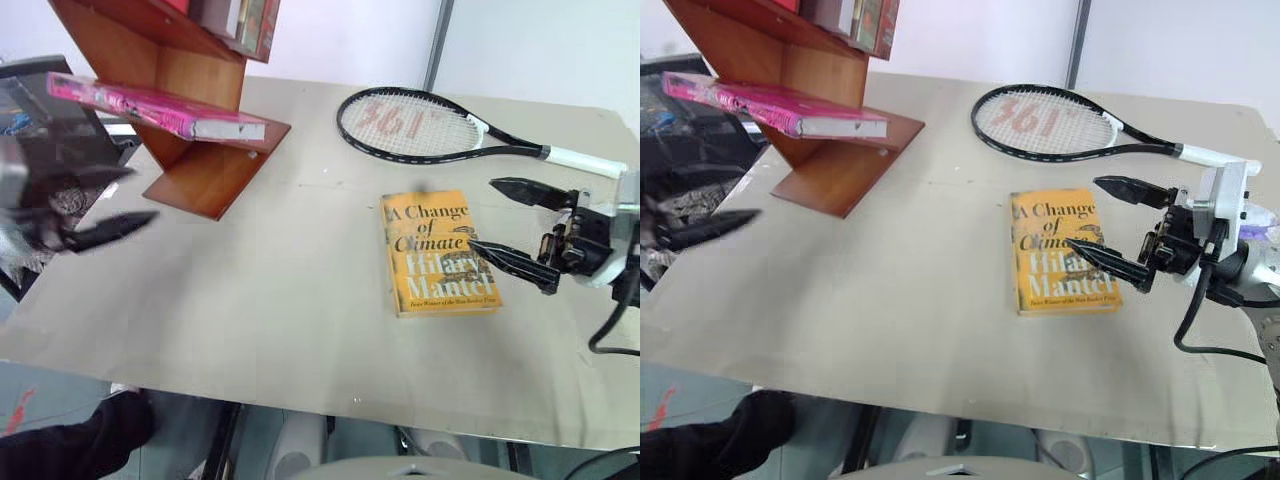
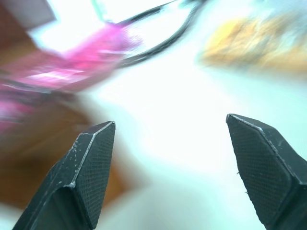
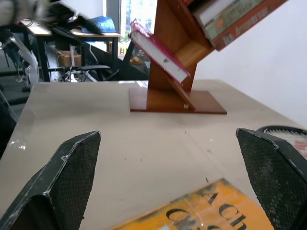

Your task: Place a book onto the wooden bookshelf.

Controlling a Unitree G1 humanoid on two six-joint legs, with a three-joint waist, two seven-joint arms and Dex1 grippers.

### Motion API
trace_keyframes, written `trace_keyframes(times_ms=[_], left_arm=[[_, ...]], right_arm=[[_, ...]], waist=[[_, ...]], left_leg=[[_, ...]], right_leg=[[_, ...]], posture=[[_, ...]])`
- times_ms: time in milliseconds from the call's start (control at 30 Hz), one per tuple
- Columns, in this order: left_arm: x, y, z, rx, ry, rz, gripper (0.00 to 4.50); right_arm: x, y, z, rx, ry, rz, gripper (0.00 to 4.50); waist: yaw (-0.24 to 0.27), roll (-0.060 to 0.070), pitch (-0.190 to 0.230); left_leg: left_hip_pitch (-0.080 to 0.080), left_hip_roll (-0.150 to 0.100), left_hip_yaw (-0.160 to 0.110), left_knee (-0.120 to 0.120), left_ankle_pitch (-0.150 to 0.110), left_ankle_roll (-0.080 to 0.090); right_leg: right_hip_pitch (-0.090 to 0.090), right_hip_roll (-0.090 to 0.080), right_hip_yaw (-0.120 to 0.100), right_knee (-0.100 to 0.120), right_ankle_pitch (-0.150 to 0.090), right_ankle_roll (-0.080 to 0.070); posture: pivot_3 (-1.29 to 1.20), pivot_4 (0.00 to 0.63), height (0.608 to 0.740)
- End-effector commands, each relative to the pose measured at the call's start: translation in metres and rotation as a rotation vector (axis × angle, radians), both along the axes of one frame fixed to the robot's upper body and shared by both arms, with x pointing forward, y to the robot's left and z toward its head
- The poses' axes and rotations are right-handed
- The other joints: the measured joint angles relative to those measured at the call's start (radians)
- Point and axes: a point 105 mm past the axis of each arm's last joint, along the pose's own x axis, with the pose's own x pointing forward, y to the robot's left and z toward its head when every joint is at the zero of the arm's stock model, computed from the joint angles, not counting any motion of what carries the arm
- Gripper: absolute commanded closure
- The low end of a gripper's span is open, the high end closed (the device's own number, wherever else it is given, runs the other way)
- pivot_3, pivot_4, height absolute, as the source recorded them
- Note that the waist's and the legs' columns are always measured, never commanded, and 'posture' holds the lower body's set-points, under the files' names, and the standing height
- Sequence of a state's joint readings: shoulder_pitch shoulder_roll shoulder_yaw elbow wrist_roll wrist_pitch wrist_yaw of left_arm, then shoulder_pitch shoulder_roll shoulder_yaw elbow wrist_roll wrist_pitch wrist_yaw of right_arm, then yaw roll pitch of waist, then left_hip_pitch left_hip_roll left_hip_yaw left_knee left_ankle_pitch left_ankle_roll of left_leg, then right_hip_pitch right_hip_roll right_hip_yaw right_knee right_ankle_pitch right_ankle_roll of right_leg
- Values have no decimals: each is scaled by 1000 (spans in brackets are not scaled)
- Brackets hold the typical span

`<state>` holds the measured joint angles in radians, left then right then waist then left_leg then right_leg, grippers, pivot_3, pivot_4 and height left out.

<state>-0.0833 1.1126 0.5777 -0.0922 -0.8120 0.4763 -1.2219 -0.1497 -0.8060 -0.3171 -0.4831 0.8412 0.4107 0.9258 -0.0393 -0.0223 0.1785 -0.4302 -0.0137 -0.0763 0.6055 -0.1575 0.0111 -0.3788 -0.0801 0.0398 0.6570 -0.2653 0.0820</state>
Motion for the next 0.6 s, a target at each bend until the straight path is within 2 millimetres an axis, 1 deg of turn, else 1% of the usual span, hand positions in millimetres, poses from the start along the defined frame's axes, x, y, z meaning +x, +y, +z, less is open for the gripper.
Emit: trace_keyframes(times_ms=[33, 67, 133, 167, 200, 300, 367, 433, 533, 600], left_arm=[[6, -56, -10, -155, -4, -13, 700], [8, -65, -15, -176, 1, -14, 700], [20, -85, -28, -221, 2, 8, 700], [27, -93, -36, -248, 11, 25, 700], [33, -102, -47, -255, 24, 33, 700], [39, -113, -71, -259, 68, 40, 700], [39, -112, -88, -237, 103, 45, 700], [38, -108, -98, -208, 121, 49, 700], [37, -92, -108, -165, 149, 66, 700], [37, -86, -113, -147, 152, 69, 700]], right_arm=[[2, -9, -7, -61, -42, -99, 0], [1, -12, -10, -74, -39, -120, 0], [-2, -26, -23, -118, -11, -207, 0], [-6, -34, -31, -141, 12, -250, 0], [-14, -44, -41, -161, 42, -297, 0], [-32, -64, -59, -188, 106, -394, 0], [-43, -77, -72, -212, 144, -453, 0], [-50, -86, -80, -232, 168, -493, 0], [-65, -105, -94, -249, 216, -579, 0], [-70, -110, -100, -253, 233, -596, 0]], waist=[[23, 3, -2], [40, 3, -3], [52, 2, -3], [57, 2, -3], [74, 4, -4], [77, 2, -5], [57, 1, -5], [47, 2, -5], [42, 2, -6], [41, 2, -7]], left_leg=[[0, 1, 1, 0, 0, 0], [1, 1, 2, 1, 0, 0], [-1, 1, 7, 3, 0, 0], [-1, 1, 8, 3, 0, 0], [-1, 1, 9, 3, 0, 0], [-2, -1, 17, 4, -1, 1], [-2, 0, 20, 3, -1, 2], [-1, 1, 21, 3, -1, 2], [1, 7, 23, 3, -2, 2], [1, 8, 24, 3, -2, 2]], right_leg=[[1, -1, -1, -1, 0, 0], [1, -1, -1, 0, 0, 0], [1, 3, -3, 1, 0, 0], [1, 4, -3, 1, 0, 0], [2, 4, -3, 1, 0, 0], [3, 2, -3, -2, 0, 1], [2, 3, 0, -2, 0, 1], [2, 5, 1, -2, -1, 0], [2, 9, 3, -2, -1, -1], [2, 9, 3, -2, -2, -2]], posture=[[0, 150, 740], [0, 150, 740], [0, 150, 740], [0, 150, 740], [0, 150, 740], [0, 150, 740], [0, 150, 740], [0, 150, 740], [0, 150, 740], [0, 150, 740]])
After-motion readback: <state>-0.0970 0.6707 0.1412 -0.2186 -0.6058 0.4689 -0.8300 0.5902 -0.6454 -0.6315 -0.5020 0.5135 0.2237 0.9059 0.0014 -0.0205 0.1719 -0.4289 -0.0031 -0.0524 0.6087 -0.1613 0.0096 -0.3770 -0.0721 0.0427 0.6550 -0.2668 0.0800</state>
